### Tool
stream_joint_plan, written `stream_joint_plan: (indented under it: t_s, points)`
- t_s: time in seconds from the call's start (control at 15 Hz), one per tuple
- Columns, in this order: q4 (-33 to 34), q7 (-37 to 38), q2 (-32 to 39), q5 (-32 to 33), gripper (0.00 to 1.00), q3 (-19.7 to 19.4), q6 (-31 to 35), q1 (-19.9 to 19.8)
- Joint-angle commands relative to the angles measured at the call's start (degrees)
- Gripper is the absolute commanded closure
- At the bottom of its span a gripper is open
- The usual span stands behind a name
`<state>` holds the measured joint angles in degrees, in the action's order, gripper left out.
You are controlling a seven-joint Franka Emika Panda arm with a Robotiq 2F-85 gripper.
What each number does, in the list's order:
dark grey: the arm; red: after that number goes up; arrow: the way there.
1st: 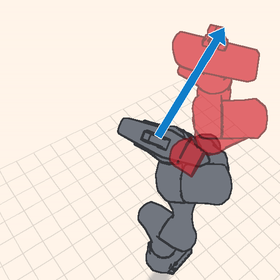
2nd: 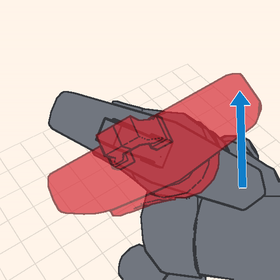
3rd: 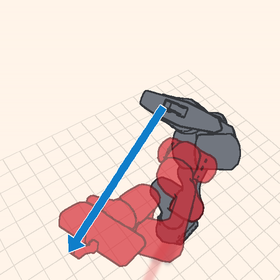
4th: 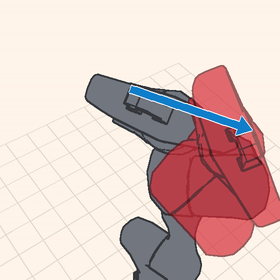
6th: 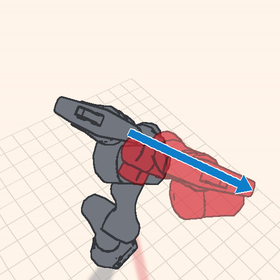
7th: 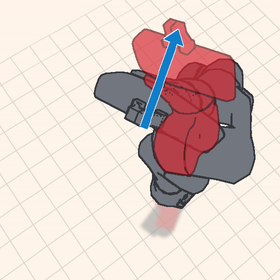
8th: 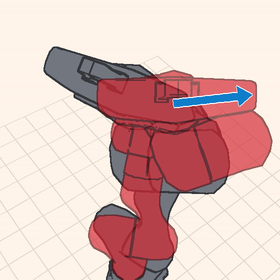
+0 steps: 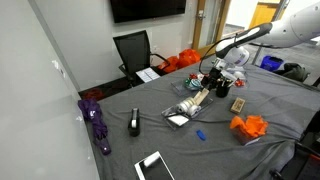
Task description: Pick the light wooden rectangular object from the clear container and put it on the table below the dark rectangular wooden object
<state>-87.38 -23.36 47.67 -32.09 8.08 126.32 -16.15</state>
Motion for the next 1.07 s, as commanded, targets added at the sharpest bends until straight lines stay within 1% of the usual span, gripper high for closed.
stream_joint_plan:
  t_s: [0.0,0.33,0.53,1.0]
  points:
    - [1.87,-0.68,1.6,-1.33,0.55,1.29,0.41,-1.18]
    - [2.45,-0.96,1.82,-1.41,0.9,1.3,0.07,-1.42]
    - [2.83,-1.17,1.59,-1.8,0.93,1.32,-0.2,-1.46]
    - [2.24,-2.11,-0.19,-2.18,0.93,1.56,-2.17,-2.94]
